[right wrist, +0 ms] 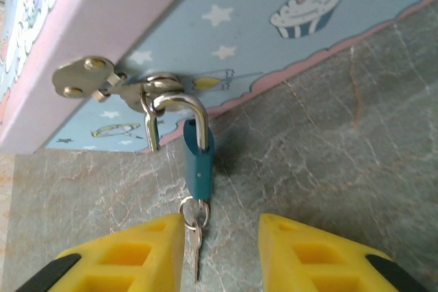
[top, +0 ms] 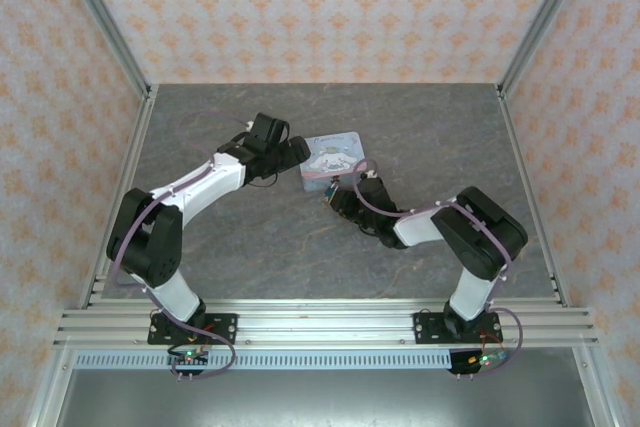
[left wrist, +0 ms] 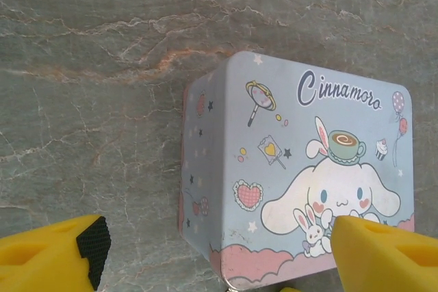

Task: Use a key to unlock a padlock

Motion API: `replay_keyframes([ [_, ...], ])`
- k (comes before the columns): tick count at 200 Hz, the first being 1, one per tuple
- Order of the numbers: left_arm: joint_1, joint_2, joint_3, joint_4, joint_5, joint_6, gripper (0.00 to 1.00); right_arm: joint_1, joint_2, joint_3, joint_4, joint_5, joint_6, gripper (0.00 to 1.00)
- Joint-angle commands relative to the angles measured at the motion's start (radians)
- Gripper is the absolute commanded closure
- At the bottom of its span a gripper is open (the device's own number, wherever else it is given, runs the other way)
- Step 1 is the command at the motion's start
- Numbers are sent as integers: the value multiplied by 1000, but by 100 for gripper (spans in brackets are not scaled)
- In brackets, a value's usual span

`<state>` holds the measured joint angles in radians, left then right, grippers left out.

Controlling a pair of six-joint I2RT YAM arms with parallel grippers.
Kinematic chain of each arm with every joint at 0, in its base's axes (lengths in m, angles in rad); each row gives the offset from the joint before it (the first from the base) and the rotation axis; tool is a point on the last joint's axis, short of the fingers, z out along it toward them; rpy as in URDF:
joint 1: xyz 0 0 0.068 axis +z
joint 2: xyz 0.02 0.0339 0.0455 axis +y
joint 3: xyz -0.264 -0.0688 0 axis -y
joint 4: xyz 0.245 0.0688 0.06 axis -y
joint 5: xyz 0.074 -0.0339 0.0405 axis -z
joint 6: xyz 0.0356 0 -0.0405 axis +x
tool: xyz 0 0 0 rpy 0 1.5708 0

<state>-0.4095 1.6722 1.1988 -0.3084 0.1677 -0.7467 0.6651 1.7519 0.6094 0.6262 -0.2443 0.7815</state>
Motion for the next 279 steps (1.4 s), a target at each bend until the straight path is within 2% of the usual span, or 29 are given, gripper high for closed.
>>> replay_keyframes([
  [1, 17, 12, 26, -35, -10, 32, 15, 1, 50, 30, 51, 64, -21, 67],
  [128, 38, 38, 33, -8, 22, 18, 16, 25, 155, 120, 13, 56, -43, 70],
  [177, 40, 44, 39, -7, 30, 13, 16, 25, 165, 116, 16, 71, -40, 80],
  [225, 40, 39, 39, -6, 43, 20, 16, 26, 147, 80, 23, 100, -39, 100],
  [279, 33, -5, -8, -11, 30, 44, 16, 6, 70, 7, 31, 89, -51, 100],
])
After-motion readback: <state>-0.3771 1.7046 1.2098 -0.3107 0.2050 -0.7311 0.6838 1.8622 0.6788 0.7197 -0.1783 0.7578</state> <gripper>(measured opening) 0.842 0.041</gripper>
